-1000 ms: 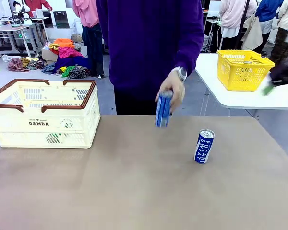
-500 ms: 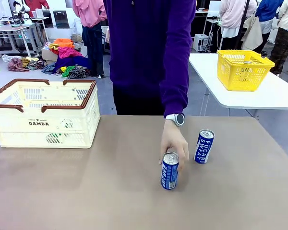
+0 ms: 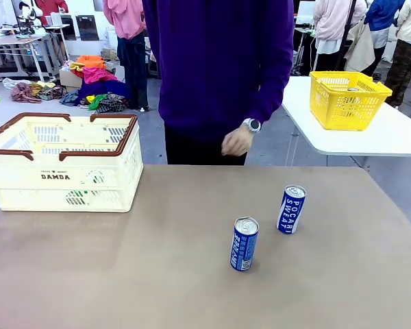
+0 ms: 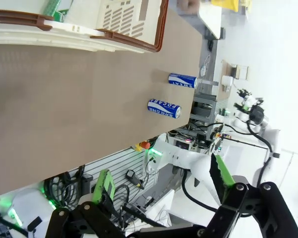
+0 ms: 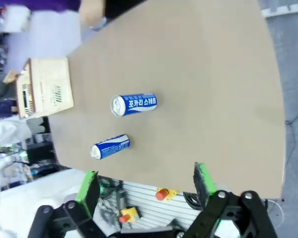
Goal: Place the drinks into the Shopping basket.
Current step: Pick up one drink and place it into the Shopping basket.
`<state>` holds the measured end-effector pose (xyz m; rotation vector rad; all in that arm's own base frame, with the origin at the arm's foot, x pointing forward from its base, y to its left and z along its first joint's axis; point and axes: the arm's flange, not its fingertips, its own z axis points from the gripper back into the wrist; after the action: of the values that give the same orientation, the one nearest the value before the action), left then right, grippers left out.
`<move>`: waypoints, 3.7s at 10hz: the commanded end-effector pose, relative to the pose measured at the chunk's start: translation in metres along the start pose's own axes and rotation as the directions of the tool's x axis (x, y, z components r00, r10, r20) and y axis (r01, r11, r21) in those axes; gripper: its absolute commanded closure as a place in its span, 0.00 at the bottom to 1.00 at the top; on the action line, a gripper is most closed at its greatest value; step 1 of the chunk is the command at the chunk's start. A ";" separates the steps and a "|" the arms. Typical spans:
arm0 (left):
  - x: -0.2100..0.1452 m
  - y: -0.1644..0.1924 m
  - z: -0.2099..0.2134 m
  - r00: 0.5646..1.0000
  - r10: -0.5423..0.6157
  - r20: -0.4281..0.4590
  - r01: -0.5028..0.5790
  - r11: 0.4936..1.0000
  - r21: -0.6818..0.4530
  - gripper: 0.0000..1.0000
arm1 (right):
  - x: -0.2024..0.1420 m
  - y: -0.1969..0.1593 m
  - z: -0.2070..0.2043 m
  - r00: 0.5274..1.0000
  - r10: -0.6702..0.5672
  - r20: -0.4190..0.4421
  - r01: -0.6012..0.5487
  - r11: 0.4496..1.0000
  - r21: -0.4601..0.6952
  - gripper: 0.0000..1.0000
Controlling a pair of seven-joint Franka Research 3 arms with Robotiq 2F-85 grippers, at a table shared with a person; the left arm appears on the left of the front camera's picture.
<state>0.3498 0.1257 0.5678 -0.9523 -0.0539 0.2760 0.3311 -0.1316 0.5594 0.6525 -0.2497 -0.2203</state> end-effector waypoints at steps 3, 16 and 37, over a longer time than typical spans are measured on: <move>-0.003 0.001 0.000 1.000 0.009 0.001 -0.009 1.000 0.002 0.00 | 0.004 0.123 -0.118 0.974 0.203 -0.096 -0.222 0.936 -0.272 0.00; -0.003 0.001 0.000 1.000 0.009 0.001 -0.009 1.000 0.002 0.00 | -0.016 0.137 -0.346 0.958 0.201 -0.206 -0.286 0.745 -0.602 0.00; -0.003 0.001 0.000 1.000 0.009 0.001 -0.009 1.000 0.002 0.00 | -0.021 0.184 -0.149 0.964 0.226 -0.137 -0.264 0.824 -0.501 1.00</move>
<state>0.3499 0.1258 0.5675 -0.9524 -0.0533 0.2762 0.3846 0.1140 0.5646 0.0694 -0.1896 -0.0621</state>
